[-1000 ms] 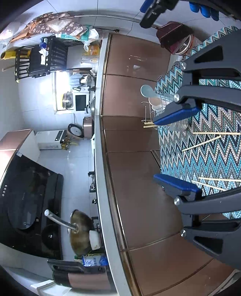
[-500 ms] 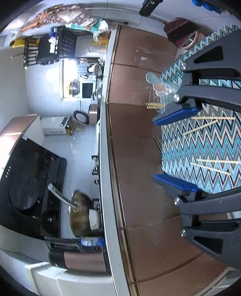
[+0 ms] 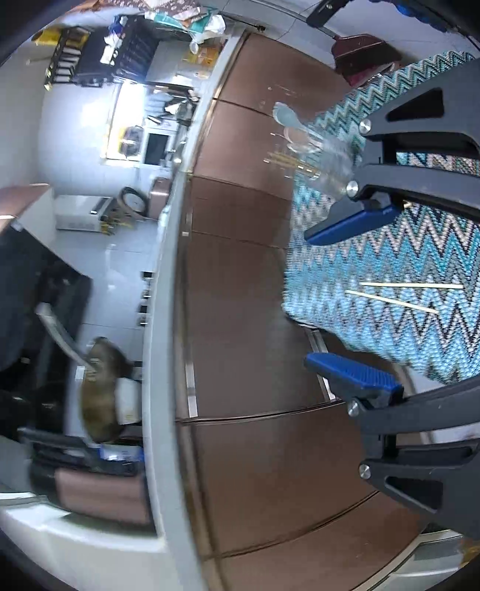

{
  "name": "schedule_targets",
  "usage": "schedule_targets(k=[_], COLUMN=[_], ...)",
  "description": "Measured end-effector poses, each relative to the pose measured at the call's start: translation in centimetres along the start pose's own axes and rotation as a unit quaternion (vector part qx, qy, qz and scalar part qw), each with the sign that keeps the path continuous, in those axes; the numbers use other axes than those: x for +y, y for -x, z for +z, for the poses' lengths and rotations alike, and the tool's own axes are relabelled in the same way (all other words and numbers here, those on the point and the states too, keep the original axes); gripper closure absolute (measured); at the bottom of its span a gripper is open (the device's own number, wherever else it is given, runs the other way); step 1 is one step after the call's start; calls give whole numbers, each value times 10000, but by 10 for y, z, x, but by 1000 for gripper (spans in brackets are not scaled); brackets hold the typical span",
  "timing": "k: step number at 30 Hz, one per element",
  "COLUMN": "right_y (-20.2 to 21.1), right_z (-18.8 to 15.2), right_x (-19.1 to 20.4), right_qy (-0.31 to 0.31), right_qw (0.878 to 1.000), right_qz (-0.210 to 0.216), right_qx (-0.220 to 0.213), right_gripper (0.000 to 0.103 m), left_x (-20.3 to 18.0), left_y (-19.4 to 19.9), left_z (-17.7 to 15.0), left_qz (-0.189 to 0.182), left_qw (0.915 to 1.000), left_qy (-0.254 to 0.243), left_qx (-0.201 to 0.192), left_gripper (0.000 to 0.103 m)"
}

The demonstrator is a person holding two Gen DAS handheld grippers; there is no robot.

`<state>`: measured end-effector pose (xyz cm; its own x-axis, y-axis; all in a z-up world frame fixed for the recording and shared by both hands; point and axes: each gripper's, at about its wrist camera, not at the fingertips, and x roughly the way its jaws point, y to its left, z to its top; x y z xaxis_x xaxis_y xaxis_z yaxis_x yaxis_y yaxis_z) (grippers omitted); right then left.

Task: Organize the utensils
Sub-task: 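Move both tools back over the remaining chopsticks on the cloth, then grasp a chopstick with the left tool while the right tool grasps another chopstick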

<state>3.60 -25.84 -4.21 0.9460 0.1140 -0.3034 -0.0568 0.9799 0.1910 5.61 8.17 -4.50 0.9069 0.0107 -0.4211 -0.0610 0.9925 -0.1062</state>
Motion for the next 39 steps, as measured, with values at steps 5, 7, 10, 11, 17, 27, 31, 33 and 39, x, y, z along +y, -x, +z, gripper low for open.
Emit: schedule_targets(k=[5,7,10,11,17,27,31,33,39], right_y=[-47,-67,-94,-102,-156,-234,-258,-267,-292], right_z=[-18,-29,-42,-46,-69,-97,-108,-111,-122], right_x=[5,7,8,8,15,39,48,50,56], right_qy=[-107,-158,-221,-249,-411,-306,-244,-234,-118], right_qw=[9972,9942,9886,9865,9696,9448,9368,9334,9253], right_qz=[274,405,568,622,975,1155,1166,1169,1055], right_qx=[686,986,1379,1494,2205,3052,3291,3384,3642], right_gripper=[22,33,46,49,67,73,76,77,82], left_x=[1,-2,-11,-15,-43,-84,-91,-92,-97], left_y=[-50,-69,-112,-124,-205,-308,-337,-345,-362], left_z=[-14,-18,-24,-25,-27,-38,-47,-50,-53], left_qz=[-362,-583,-989,-1083,-1500,-1567,-1530,-1539,-1564], left_qw=[9964,9926,9809,9773,9510,9143,9010,8952,8848], left_qy=[111,195,299,320,345,135,101,129,112], left_qx=[754,1050,1651,1791,2682,3732,4059,4181,4388], left_gripper=[45,45,45,45,52,63,75,77,78])
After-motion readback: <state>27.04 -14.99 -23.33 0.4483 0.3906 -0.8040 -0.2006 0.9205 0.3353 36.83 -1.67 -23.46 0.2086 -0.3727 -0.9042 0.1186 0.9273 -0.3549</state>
